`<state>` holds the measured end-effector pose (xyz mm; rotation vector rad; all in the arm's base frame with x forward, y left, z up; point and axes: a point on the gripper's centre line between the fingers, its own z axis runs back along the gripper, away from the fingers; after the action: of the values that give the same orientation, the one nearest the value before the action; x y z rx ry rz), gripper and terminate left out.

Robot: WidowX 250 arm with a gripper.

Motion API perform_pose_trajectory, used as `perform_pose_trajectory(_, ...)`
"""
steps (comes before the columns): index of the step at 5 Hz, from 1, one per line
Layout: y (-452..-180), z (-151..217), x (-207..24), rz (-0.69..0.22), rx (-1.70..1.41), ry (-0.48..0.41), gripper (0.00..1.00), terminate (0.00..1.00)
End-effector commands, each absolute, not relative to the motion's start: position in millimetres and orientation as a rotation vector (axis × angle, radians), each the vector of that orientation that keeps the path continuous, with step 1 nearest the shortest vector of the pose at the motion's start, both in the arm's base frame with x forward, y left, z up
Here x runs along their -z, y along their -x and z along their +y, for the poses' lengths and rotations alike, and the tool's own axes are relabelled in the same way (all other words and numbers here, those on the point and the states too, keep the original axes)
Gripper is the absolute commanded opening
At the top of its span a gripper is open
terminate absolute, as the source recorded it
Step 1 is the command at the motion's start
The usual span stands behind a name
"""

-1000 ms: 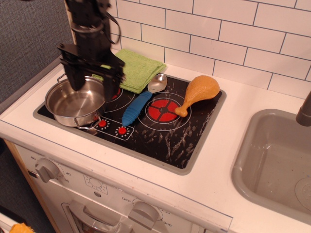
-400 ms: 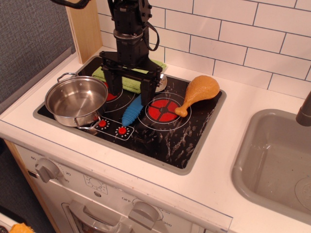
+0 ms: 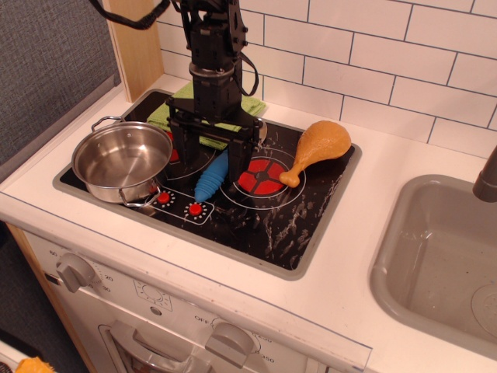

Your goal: Move the spoon on top of towel

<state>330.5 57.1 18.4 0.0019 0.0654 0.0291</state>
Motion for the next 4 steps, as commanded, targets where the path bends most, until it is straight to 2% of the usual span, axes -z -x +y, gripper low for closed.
perform_pose_trajectory(1, -336, 64, -22, 0.063, -0.072, -0.011, 0.0, 0.0)
perform_pose_trajectory(3, -334, 53, -28, 0.072, -0.021, -0.007, 0.0, 0.0)
perform_pose_trajectory(4, -327, 42, -53, -0.005, 0.044, 0.018, 0.0, 0.0)
